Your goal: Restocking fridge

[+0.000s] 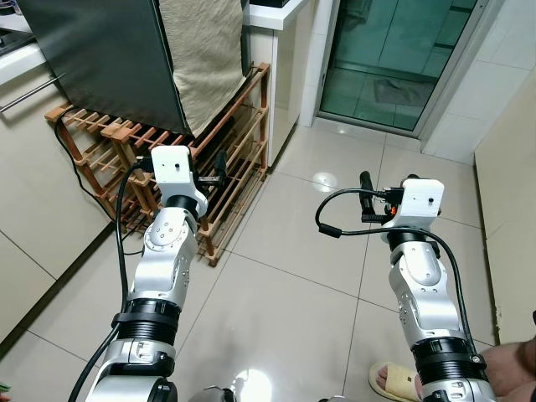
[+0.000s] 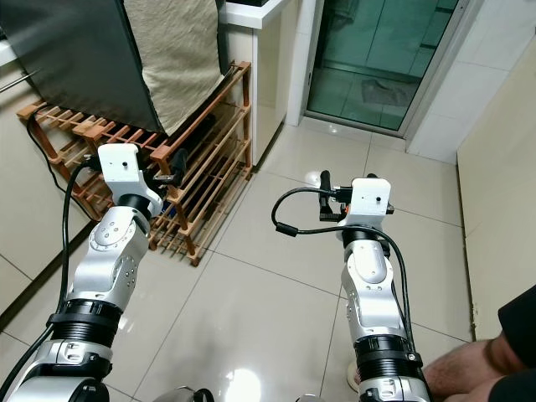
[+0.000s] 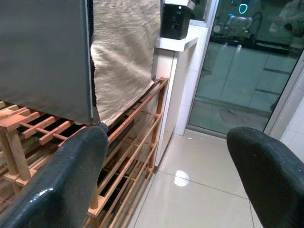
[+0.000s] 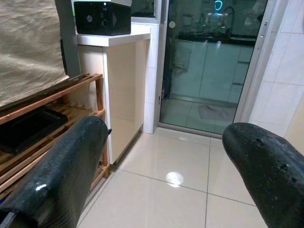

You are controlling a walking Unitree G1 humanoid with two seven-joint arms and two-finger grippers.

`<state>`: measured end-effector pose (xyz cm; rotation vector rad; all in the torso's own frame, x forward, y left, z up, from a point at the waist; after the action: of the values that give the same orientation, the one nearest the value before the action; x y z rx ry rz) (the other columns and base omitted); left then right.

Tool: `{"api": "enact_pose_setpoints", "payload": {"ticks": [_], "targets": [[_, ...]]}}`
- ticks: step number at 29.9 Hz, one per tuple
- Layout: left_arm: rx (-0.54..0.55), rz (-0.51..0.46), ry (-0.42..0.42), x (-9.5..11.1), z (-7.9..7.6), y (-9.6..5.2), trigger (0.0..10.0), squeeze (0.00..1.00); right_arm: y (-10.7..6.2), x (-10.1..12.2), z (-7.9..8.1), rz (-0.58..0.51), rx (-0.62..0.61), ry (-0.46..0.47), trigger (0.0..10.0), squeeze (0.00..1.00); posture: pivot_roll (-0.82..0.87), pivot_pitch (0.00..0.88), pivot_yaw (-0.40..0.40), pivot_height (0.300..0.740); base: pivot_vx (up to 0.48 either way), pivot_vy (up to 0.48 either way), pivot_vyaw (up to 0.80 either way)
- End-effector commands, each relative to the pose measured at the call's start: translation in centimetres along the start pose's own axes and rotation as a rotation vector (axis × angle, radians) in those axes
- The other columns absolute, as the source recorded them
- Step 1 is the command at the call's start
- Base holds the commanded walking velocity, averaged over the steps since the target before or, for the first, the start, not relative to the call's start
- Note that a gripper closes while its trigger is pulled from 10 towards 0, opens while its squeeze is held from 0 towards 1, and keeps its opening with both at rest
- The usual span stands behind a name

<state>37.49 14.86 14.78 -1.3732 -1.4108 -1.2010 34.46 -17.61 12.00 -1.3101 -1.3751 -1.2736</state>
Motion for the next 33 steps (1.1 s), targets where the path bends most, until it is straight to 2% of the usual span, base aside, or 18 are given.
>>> {"api": "enact_pose_setpoints", "payload": {"ticks": [1,9,10,11,13,16,21,33], "targets": [[0.003,-0.021,0.005,0.5,0.1,-0.1,10.0,0.0,0.1,0.2,0.1,-0.01,0.003,0.012,10.0,0.0,-0.11,0.056,0.032,0.74,0.0,0.0,0.0],[0.003,-0.021,0.005,0.5,0.1,-0.1,10.0,0.0,0.1,0.2,0.1,-0.01,0.003,0.012,10.0,0.0,-0.11,0.056,0.032,0.74,0.0,0.0,0.0],[-0.026,-0.023,-0.003,0.0,-0.5,-0.2,10.0,0.0,0.3,0.1,-0.4,0.001,0.003,-0.002,10.0,0.0,-0.16,0.007,-0.004,0.74,0.0,0.0,0.0],[-0.026,-0.023,-0.003,0.0,-0.5,-0.2,10.0,0.0,0.3,0.1,-0.4,0.001,0.003,-0.002,10.0,0.0,-0.16,0.007,-0.004,0.74,0.0,0.0,0.0],[-0.095,-0.03,-0.035,-0.5,-2.2,-0.4,10.0,0.0,0.6,0.1,-1.1,0.007,-0.004,-0.015,10.0,0.0,-0.16,0.011,0.0,0.74,0.0,0.0,0.0],[-0.119,-0.04,-0.057,-0.2,-2.5,-0.3,10.0,0.0,0.7,0.0,-1.3,0.017,-0.021,0.017,10.0,0.0,-0.16,0.013,0.001,0.74,0.0,0.0,0.0],[-0.118,-0.06,-0.052,0.1,-2.4,-0.4,10.0,0.0,0.6,0.0,-1.3,0.015,-0.022,0.008,10.0,0.0,-0.16,0.021,0.011,0.74,0.0,0.0,0.0],[-0.09,-0.085,-0.05,0.6,-2.2,0.1,10.0,0.0,0.7,0.7,-1.4,-0.016,-0.019,-0.016,10.0,0.0,-0.17,0.023,0.015,0.74,0.459,0.0,0.0]]}}
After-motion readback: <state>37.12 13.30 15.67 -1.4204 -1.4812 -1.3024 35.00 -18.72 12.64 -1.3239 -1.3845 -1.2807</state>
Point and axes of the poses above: a point about 5 cm out from each wrist's last joint towards the gripper, its own y axis pointing out of the wrist towards the gripper, its own x axis along the axis of the wrist's last joint, z = x × y, the point moved 3 cm from there along y, pointing out of the wrist towards the gripper, and after that the axes turned 7 degrees about -y, right-handed, at the moved point
